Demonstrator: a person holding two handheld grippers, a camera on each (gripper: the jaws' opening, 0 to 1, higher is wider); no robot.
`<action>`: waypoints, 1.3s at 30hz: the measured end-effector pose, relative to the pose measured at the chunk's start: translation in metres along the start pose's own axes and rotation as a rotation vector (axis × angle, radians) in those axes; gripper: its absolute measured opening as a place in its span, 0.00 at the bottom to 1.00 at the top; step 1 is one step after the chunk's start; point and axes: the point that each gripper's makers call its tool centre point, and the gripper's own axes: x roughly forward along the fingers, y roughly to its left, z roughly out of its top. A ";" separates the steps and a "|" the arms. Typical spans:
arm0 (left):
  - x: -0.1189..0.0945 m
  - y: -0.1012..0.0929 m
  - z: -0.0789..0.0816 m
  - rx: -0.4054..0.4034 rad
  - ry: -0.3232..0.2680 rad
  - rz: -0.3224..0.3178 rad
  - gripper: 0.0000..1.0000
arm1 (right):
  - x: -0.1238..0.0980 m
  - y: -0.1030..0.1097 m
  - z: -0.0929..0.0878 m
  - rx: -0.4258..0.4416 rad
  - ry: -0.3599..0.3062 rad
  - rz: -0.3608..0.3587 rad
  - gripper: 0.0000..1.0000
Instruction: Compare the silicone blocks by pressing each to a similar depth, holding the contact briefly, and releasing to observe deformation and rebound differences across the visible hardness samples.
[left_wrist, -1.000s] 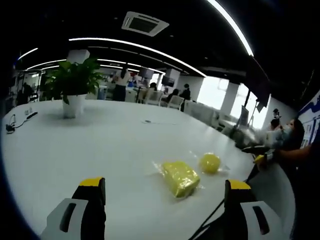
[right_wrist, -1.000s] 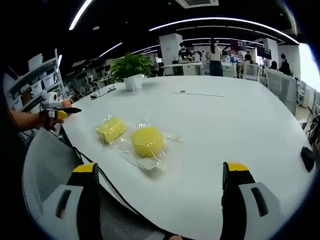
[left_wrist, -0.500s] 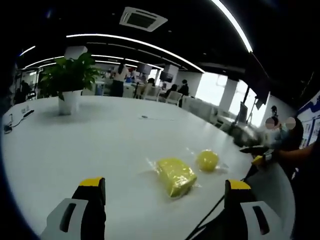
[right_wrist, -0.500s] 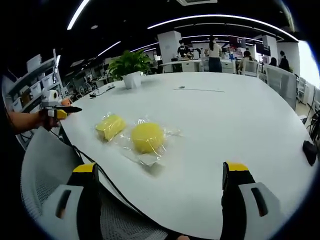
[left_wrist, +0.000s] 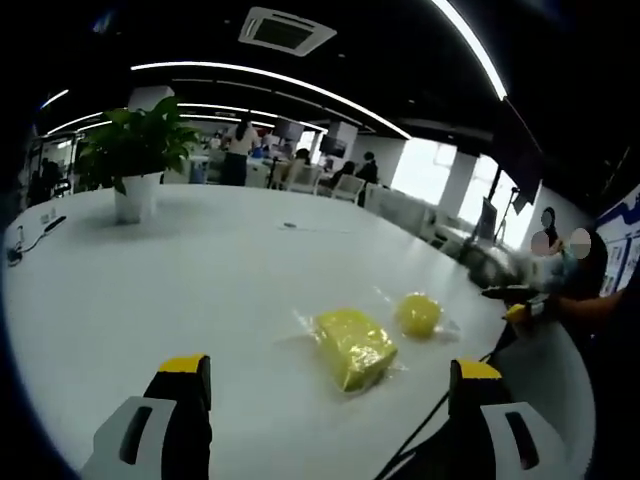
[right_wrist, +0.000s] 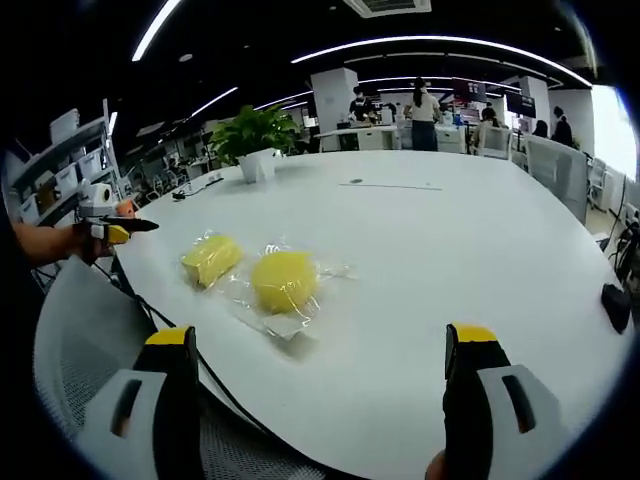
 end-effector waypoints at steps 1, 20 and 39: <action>0.000 0.000 0.001 -0.001 -0.001 -0.002 1.00 | -0.001 0.002 0.000 0.014 0.001 0.007 0.96; 0.010 0.001 0.001 -0.035 0.004 -0.011 1.00 | -0.013 0.000 -0.003 0.040 -0.023 -0.010 0.96; 0.039 0.017 0.020 -0.147 0.006 -0.015 1.00 | -0.014 0.008 0.005 0.013 -0.038 0.003 0.92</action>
